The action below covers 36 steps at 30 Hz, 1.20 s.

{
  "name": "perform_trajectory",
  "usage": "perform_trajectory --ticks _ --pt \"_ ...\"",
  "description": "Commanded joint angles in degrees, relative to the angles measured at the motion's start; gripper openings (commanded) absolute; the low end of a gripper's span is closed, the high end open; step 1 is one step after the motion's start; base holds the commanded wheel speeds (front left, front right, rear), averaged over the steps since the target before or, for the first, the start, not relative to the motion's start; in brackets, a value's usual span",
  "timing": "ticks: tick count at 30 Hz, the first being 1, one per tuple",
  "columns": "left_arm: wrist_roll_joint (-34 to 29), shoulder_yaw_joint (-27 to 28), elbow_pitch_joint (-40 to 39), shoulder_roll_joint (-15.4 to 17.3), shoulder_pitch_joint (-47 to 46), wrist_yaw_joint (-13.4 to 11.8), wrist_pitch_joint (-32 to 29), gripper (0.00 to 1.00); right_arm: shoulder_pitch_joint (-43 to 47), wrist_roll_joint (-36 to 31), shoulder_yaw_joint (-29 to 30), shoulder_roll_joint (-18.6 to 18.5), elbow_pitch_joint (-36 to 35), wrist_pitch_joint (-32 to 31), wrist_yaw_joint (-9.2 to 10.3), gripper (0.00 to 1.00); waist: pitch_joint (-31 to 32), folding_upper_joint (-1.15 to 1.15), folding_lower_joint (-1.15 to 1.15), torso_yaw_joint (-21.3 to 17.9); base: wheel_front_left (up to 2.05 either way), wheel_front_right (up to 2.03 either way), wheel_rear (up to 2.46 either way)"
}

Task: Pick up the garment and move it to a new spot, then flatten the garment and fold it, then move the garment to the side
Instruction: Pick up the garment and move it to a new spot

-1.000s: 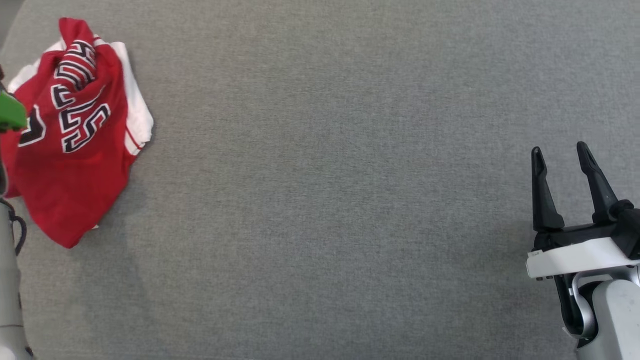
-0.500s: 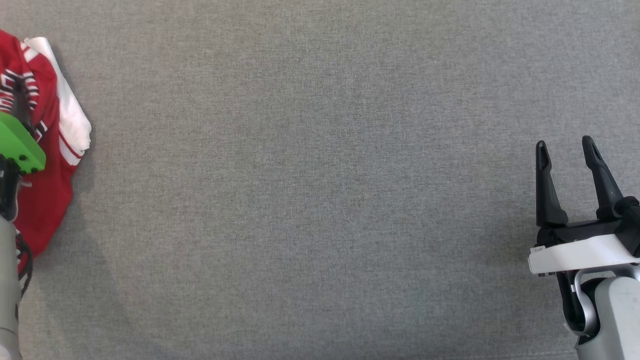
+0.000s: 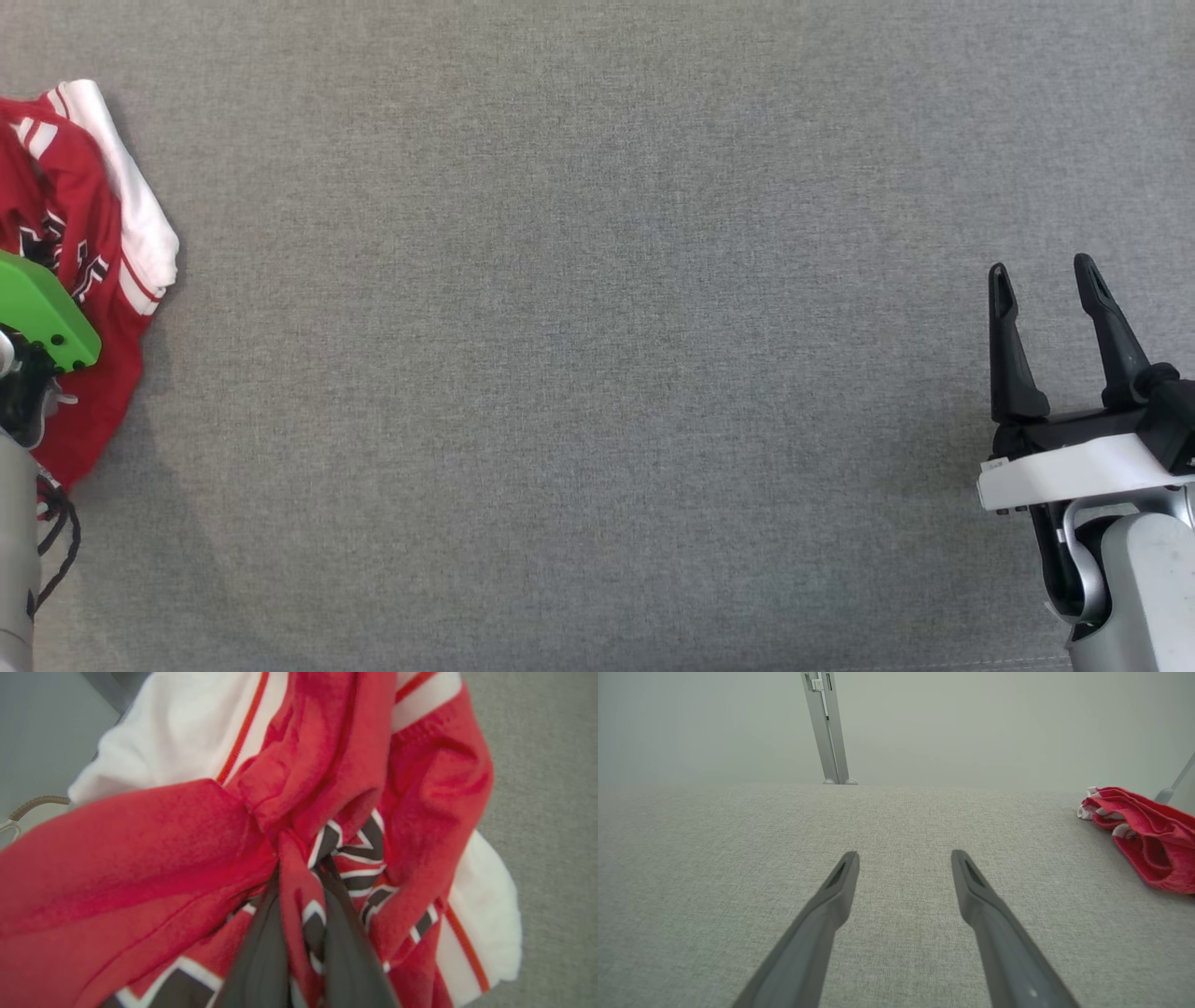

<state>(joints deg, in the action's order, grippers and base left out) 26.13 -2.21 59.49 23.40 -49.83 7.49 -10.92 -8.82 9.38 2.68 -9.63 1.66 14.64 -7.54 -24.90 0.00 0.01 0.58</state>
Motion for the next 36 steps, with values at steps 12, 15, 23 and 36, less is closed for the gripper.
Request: perform_trajectory --ticks 12,15,23,36 --pt "-2.36 -2.35 -3.59 2.3 -3.16 -0.36 12.35 0.0 0.44 0.69 -1.1 1.92 3.13 0.46 0.11 1.0 7.37 0.0 -0.01 -0.3 0.0 0.0 0.0" --pt "-3.46 -3.52 -5.83 2.37 -4.49 -0.29 13.91 0.0 0.95 1.0 -1.16 2.39 3.9 0.54 0.11 1.0 9.16 0.0 -0.01 -0.55 0.0 0.0 0.0" --pt "-5.01 -7.12 -15.87 1.97 -7.46 -0.12 15.68 0.0 2.29 2.09 -0.81 3.8 5.32 0.58 0.11 1.0 13.33 0.0 -0.01 -2.99 0.0 0.0 0.0" --pt "-4.12 -12.5 -33.53 -4.71 -8.62 -0.6 11.6 0.0 4.43 2.77 -0.44 5.56 6.28 0.56 0.11 1.0 17.45 0.0 -0.01 -11.79 0.0 0.0 0.0"
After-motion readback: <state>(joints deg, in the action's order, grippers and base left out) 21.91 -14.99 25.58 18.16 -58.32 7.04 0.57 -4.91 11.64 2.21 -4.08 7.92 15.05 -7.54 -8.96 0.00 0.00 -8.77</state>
